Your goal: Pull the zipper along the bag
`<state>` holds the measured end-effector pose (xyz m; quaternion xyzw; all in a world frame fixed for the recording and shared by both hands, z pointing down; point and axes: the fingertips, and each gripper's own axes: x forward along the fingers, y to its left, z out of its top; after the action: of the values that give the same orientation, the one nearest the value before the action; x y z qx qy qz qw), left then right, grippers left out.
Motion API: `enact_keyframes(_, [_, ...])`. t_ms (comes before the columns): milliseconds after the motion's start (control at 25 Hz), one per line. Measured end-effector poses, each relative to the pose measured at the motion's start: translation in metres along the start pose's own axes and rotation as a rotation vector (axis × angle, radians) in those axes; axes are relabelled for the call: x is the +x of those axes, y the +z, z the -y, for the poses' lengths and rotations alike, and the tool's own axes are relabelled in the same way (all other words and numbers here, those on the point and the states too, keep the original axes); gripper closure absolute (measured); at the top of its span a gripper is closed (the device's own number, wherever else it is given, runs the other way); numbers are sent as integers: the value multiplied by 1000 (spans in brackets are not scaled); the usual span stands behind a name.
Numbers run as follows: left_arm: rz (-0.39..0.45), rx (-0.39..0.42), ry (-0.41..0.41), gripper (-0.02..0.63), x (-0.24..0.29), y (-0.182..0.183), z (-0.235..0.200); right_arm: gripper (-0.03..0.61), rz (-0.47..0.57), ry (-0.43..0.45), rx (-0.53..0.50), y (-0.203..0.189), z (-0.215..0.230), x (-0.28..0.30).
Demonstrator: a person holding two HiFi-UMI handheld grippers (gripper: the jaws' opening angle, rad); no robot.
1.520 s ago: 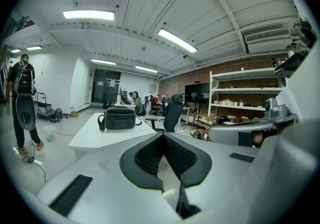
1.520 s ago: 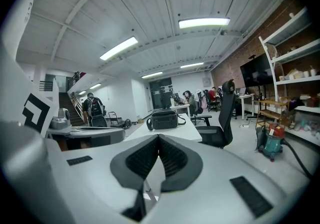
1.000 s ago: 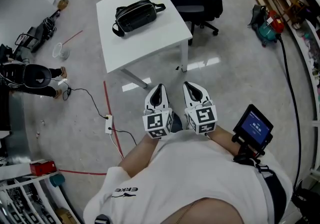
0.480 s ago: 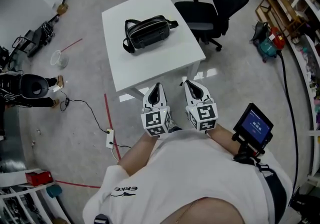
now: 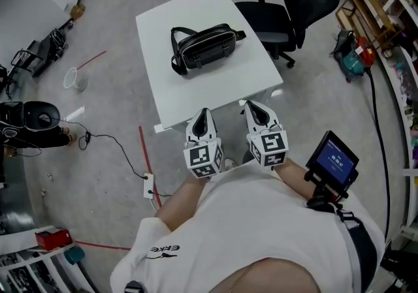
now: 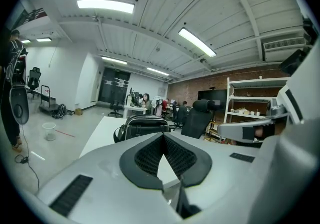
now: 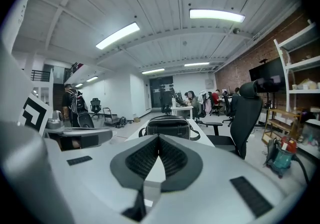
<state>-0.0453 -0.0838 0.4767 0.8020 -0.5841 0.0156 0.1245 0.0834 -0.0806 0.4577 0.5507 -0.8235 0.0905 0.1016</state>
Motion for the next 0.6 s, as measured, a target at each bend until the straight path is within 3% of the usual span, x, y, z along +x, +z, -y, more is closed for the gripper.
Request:
enact_keyframes(360, [-9, 17, 34, 610, 44, 15, -37, 574, 11, -2, 26, 21, 20, 62])
enact_keyframes(600, [-34, 46, 86, 611, 118, 7, -63, 574, 12, 0, 50, 19, 73, 137])
